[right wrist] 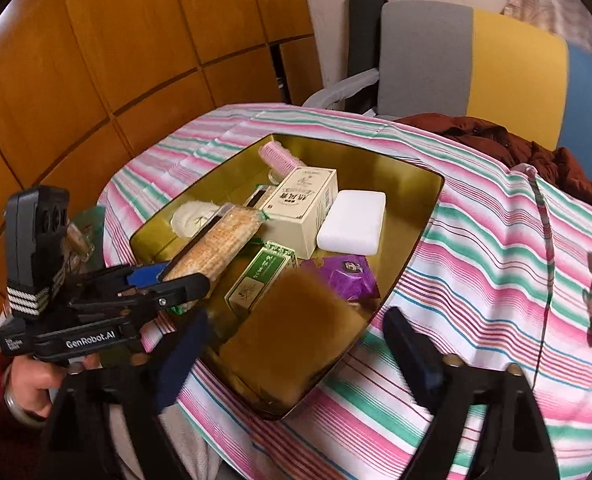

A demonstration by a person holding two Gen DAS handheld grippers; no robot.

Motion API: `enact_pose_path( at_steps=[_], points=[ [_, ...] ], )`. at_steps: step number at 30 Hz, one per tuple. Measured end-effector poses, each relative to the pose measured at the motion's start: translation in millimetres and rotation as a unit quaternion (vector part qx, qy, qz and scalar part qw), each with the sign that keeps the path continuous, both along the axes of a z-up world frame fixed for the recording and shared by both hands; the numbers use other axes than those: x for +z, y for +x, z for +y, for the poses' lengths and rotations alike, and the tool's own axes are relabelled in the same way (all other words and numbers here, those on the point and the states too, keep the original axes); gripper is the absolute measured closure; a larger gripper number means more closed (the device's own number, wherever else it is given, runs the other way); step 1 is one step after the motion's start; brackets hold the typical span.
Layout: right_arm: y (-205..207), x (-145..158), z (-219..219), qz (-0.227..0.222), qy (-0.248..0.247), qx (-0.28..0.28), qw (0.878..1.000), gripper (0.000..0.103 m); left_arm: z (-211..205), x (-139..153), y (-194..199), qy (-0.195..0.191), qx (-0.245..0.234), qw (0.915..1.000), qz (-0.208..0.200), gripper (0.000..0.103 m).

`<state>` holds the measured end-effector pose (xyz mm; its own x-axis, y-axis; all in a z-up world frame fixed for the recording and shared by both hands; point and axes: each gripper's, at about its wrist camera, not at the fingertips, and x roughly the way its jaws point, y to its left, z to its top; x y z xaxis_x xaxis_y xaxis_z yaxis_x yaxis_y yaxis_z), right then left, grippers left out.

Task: Organize objects
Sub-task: 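Carry the cracker packet and yellow sponge into the gold tray with both tools, then open both tools to release the cracker packet and sponge in the tray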

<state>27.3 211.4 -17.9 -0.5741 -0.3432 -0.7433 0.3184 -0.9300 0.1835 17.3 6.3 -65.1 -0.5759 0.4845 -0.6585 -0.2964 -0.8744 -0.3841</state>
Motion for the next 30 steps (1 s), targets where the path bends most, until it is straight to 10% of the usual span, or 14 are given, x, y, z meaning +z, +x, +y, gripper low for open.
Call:
enact_pose_path(
  at_steps=[20, 26, 30],
  points=[
    [9.8, 0.5, 7.5, 0.000, -0.066, -0.035, 0.997, 0.008, 1.3, -3.6, -12.7, -0.084, 0.000, 0.9964, 0.004, 0.055],
    [14.2, 1.5, 10.1, 0.003, -0.080, -0.044, 0.996, 0.008, -19.6, 15.8, -5.0, 0.055, -0.005, 0.9984, 0.015, 0.024],
    [15.8, 1.9, 15.8, 0.003, -0.089, -0.056, 0.994, 0.008, -16.7, 22.1, -0.4, 0.022, 0.008, 0.9992, 0.034, 0.024]
  ],
)
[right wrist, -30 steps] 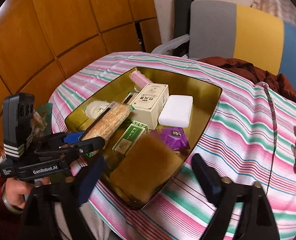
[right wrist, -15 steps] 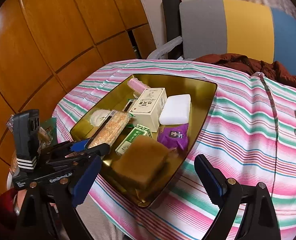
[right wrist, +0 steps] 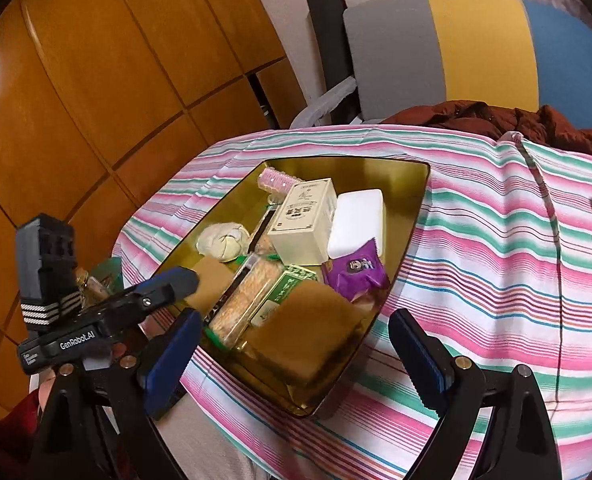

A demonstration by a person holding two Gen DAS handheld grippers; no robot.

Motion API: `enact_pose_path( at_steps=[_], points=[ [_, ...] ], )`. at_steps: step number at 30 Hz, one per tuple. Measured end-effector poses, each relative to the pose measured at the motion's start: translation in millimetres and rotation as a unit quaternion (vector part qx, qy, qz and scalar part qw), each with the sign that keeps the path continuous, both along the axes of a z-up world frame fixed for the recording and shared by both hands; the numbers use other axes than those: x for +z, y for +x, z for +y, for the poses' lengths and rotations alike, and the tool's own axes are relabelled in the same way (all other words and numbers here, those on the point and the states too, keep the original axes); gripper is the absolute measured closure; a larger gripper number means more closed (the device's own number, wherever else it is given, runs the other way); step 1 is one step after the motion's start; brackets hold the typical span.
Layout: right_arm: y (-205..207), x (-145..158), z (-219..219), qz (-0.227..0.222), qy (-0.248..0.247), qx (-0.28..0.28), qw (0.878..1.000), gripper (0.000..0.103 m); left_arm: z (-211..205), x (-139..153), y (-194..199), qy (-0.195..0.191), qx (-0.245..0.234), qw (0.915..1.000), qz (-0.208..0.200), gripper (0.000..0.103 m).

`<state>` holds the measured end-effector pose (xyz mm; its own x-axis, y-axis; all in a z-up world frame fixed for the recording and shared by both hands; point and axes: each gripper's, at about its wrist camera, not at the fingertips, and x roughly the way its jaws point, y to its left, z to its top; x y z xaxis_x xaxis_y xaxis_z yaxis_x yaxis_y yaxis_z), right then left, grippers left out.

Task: Organize objects
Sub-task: 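Open both tools to release the cracker packet and sponge in the tray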

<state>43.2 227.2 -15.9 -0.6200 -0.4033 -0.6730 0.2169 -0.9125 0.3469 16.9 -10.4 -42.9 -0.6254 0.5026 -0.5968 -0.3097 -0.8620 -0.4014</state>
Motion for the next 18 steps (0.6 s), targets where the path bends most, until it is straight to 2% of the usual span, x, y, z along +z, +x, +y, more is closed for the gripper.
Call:
enact_pose_path(
  at_steps=[5, 9, 18],
  points=[
    [0.8, -0.1, 8.7, -0.006, 0.006, -0.022, 1.000, 0.008, 5.3, -2.3, 0.1, -0.021, 0.008, 0.9997, -0.010, 0.024],
    [0.7, 1.0, 16.6, -0.007, 0.020, -0.045, 0.999, 0.008, 11.4, -1.7, 4.8, -0.034, 0.003, 0.9994, -0.002, 0.024],
    [0.5, 3.1, 41.4, -0.007, 0.078, -0.096, 0.992, 0.007, 36.5, -0.6, 17.7, -0.052, -0.025, 0.9983, 0.004, 0.024]
  ],
)
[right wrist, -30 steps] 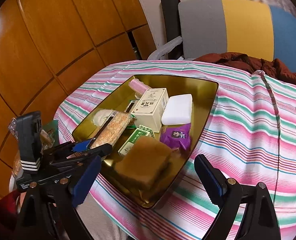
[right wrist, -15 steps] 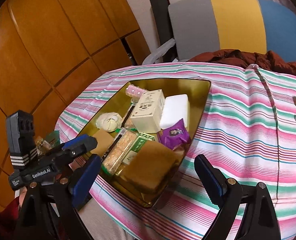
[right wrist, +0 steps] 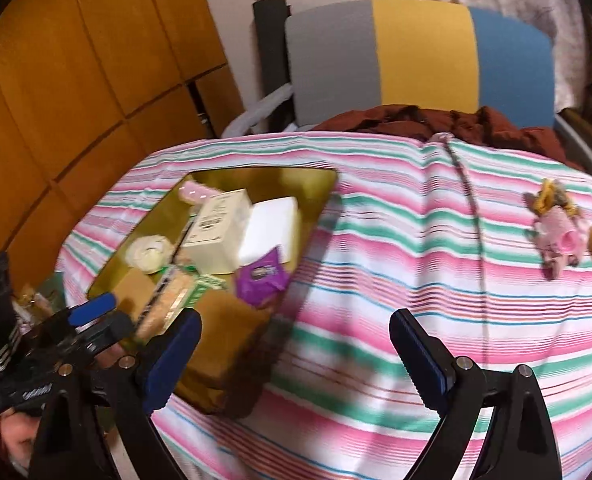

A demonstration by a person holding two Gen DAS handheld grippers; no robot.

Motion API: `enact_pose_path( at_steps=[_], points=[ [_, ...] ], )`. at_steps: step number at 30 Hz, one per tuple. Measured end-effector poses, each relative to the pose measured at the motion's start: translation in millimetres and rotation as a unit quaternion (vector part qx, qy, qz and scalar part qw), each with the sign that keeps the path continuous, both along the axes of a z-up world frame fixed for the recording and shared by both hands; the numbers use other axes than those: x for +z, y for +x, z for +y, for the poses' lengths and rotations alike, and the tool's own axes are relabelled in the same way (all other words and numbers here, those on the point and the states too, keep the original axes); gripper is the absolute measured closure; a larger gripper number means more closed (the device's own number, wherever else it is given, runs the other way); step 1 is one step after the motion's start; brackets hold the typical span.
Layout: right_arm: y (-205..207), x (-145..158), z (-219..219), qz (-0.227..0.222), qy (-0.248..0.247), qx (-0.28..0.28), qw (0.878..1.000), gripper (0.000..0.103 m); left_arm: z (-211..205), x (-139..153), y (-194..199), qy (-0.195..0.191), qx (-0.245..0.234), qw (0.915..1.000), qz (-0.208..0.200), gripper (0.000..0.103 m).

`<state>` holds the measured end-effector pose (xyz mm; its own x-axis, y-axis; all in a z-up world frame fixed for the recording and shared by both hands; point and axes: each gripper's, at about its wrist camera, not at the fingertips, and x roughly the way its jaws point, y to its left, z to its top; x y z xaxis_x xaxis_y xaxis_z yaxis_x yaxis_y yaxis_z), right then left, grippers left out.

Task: Organize objects
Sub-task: 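Open both tools to release the cracker packet and sponge in the tray, then move both tools back to the remaining items on the cloth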

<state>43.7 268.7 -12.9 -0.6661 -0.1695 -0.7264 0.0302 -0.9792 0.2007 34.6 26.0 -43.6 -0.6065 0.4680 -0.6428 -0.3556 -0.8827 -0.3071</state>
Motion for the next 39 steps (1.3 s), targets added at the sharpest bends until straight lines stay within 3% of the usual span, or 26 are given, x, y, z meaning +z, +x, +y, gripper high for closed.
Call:
enact_pose_path(
  at_steps=[14, 23, 30, 35, 39],
  points=[
    [0.5, -3.8, 69.8, -0.020, 0.022, -0.079, 0.996, 0.007, 33.0, 1.3, 5.4, -0.022, -0.029, 0.9993, -0.009, 0.024],
    [3.7, -6.0, 115.8, -0.032, 0.036, -0.122, 0.991, 0.006, 80.2, 12.9, 6.7, -0.042, -0.086, 0.9954, -0.001, 0.023],
    [9.9, -22.8, 159.8, -0.073, 0.028, -0.156, 0.985, 0.005, 122.8, 16.8, 12.6, -0.047, -0.135, 0.9898, 0.000, 0.023],
    [15.8, -37.8, 209.4, -0.098, 0.008, -0.199, 0.975, 0.005, 152.3, 15.4, 14.8, -0.057, -0.167, 0.9843, -0.002, 0.023],
    [16.1, -44.7, 268.5, -0.100, 0.008, -0.260, 0.960, 0.005, 175.3, 10.9, 14.1, -0.063, -0.187, 0.9803, -0.015, 0.023]
  ],
)
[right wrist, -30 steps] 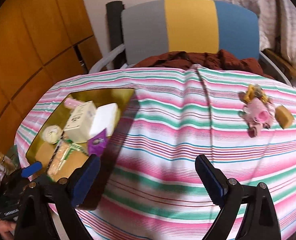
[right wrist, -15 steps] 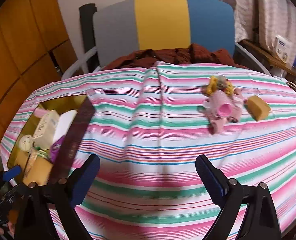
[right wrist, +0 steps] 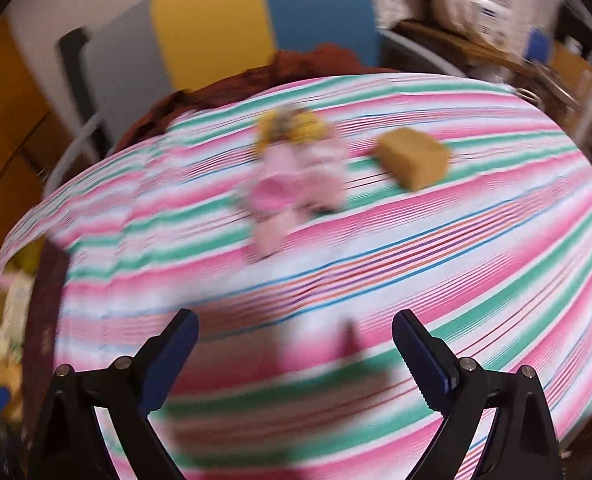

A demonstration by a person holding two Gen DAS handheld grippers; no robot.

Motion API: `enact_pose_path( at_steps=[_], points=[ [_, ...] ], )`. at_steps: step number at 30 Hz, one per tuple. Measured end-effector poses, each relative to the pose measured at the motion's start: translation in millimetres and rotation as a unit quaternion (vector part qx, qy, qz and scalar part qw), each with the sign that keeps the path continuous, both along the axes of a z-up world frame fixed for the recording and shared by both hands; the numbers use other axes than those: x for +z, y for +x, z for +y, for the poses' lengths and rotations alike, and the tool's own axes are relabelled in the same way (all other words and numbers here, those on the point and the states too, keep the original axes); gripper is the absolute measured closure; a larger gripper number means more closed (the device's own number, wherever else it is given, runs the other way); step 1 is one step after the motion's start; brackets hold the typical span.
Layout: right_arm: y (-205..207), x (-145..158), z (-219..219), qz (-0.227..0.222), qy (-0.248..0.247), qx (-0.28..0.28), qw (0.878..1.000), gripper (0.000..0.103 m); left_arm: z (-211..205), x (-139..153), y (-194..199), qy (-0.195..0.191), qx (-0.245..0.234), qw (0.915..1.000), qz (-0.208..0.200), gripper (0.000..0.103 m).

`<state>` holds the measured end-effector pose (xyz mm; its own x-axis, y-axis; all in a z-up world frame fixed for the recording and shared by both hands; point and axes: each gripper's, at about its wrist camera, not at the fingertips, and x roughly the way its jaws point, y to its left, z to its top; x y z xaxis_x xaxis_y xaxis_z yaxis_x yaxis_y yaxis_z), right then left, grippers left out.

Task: Organize objects
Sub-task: 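Move both tools back to the remaining items on the cloth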

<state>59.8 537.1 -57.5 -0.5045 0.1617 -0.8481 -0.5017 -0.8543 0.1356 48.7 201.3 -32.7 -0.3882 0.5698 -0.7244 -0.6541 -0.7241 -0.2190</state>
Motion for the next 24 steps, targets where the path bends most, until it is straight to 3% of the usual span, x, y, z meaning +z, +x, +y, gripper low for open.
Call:
enact_pose_path(
  at_steps=[4, 9, 15, 20, 21, 24],
  points=[
    [-7.8, 0.2, 55.4, 0.010, 0.026, -0.040, 0.999, 0.005, 23.7, -6.6, -2.9, -0.009, -0.018, 0.9997, -0.014, 0.023],
    [-29.1, 0.5, 103.1, 0.037, 0.056, -0.048, 0.997, 0.005, 47.8, -16.7, -9.6, -0.017, -0.032, 0.9986, -0.038, 0.023],
    [-55.1, -13.5, 127.8, 0.053, 0.058, -0.035, 0.996, 0.005, 75.6, -31.1, -21.2, -0.035, -0.037, 0.9967, -0.063, 0.023],
    [-75.6, -34.9, 131.5, 0.016, 0.101, 0.009, 0.995, 0.005, 99.9, -37.5, -33.0, -0.045, -0.043, 0.9959, -0.066, 0.023],
    [-78.0, -39.1, 132.3, 0.012, 0.102, 0.021, 0.995, 0.006, 104.9, -38.7, -36.4, -0.045, -0.045, 0.9957, -0.067, 0.023],
    [-81.2, -46.4, 134.4, 0.002, 0.077, 0.027, 0.997, 0.026, 126.7, -42.2, -48.3, -0.039, -0.050, 0.9950, -0.077, 0.023]
  ],
)
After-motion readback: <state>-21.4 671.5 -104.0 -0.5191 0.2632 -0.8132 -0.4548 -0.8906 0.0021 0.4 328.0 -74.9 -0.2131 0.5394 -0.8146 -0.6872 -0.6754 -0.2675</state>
